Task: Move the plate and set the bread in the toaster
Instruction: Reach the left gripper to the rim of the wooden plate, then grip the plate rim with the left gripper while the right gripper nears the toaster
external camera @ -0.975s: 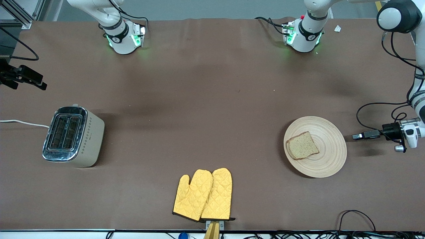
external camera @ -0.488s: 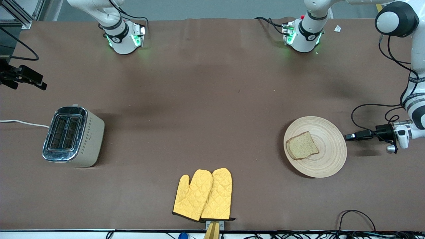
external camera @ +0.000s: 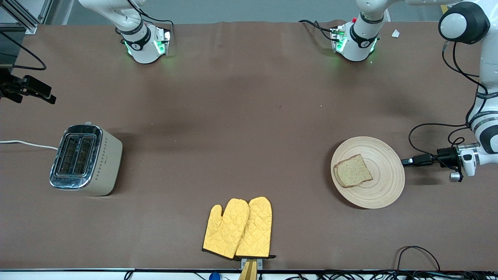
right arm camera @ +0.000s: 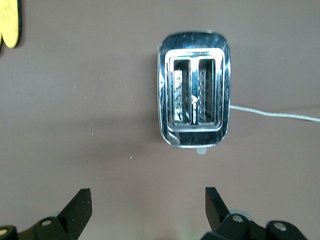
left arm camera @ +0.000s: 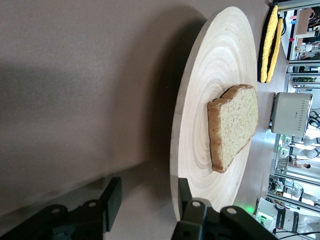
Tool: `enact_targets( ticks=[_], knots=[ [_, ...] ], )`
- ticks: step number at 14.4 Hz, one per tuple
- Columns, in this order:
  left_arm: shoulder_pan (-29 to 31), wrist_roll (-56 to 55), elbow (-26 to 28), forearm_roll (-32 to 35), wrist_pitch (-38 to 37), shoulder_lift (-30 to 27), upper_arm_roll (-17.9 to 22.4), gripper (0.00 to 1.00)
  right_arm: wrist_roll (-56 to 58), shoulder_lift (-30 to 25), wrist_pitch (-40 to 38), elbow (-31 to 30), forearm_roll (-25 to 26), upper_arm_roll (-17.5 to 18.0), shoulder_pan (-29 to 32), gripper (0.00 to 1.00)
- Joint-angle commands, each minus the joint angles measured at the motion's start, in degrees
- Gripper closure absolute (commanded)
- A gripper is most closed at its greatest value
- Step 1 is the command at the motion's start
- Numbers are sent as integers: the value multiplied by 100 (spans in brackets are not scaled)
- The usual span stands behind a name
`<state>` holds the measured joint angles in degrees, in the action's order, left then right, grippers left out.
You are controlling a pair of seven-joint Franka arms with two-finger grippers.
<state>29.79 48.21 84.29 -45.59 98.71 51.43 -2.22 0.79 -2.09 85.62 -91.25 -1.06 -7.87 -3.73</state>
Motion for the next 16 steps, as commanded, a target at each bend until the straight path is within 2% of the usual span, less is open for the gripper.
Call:
enact_targets(
  ticks=[1, 6, 8, 12, 16],
  knots=[
    [44, 57, -132, -99, -89, 60, -59, 47, -70, -81, -396, -7, -140, 23, -75, 0],
    [0, 48, -132, -283, -89, 86, -138, 50, -262, -20, -266, -7, -246, 23, -426, 0],
    [-9, 57, -123, -354, -89, 113, -156, 55, -518, 199, -108, -7, -447, 23, -654, 0],
    [-17, 74, -132, -354, -80, 236, -218, 72, -518, 621, 270, -7, -1149, 14, -700, 0],
    [-43, 30, -132, -354, -80, 262, -314, 86, -518, 903, 630, -7, -1256, 23, -805, 0]
  ],
)
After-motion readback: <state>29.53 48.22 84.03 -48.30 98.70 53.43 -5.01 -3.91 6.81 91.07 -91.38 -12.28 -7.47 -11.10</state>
